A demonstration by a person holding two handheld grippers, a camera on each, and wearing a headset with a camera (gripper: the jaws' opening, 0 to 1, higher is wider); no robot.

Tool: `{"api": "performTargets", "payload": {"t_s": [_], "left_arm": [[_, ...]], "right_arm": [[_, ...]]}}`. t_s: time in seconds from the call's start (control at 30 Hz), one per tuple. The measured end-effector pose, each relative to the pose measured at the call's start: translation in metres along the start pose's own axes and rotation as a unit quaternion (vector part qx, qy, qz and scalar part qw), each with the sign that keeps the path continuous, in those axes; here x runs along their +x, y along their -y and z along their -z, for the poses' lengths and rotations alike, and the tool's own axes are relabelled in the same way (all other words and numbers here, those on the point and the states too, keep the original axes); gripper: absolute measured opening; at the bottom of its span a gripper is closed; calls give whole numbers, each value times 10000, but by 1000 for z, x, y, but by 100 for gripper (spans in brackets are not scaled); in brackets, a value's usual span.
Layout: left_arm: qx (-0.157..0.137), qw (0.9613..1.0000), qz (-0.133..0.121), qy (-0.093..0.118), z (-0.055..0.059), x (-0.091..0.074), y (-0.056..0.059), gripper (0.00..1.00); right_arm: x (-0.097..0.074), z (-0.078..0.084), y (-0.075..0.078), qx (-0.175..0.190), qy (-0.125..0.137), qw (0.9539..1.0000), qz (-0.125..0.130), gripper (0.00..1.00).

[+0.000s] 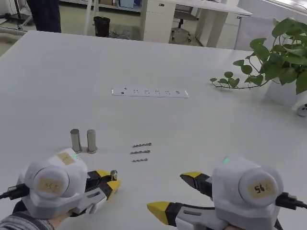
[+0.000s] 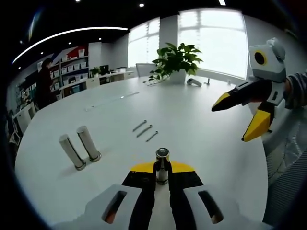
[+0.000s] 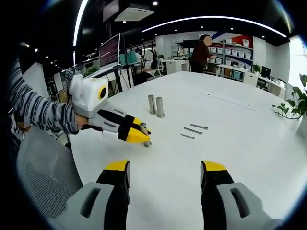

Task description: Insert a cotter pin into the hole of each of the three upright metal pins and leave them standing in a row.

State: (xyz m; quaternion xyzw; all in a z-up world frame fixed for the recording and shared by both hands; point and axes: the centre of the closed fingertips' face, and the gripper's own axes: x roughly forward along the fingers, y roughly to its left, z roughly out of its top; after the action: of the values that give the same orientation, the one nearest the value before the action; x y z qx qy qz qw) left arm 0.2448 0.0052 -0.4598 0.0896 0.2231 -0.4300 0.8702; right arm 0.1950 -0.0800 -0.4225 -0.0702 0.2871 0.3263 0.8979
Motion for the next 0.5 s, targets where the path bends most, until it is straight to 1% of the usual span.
{"api": "performTargets", "payload": {"t_s": [0.07,0.13,0.17,0.23,0.27,0.37,0.4,0.43,0.47,0.5], "left_arm": [[-16,10000,24,-15,1,0,1,7],[-19,10000,17,-25,2,0,1,14],[36,10000,-28,-50,3,-1,0,17],[18,9999,-74,-77,4,-1,-2,20],[-15,9999,-120,-68,4,-3,-4,22],[-54,9998,-175,-23,1,-10,-3,28],[-106,9996,-275,25,-1,-15,-4,31],[-212,9992,-334,55,-1,-17,-6,33],[-386,9984,-406,65,-1,-20,-7,36],[-396,9984,-408,55,-1,-22,-6,38]], "right_arm": [[1,2,0,-22,-85,10000,-27,54],[1,5,-1,-117,-211,9997,-67,53],[2,4,-1,-154,-219,9996,-70,53],[3,3,0,-209,-256,9994,-99,52],[4,2,0,-242,-278,9992,-128,51],[7,-2,2,-486,-416,9976,-270,50],[10,-5,4,-651,-526,9958,-359,50],[10,-5,5,-690,-551,9953,-395,49],[13,-7,7,-756,-623,9941,-458,49],[14,-9,8,-794,-668,9933,-506,48]]}}
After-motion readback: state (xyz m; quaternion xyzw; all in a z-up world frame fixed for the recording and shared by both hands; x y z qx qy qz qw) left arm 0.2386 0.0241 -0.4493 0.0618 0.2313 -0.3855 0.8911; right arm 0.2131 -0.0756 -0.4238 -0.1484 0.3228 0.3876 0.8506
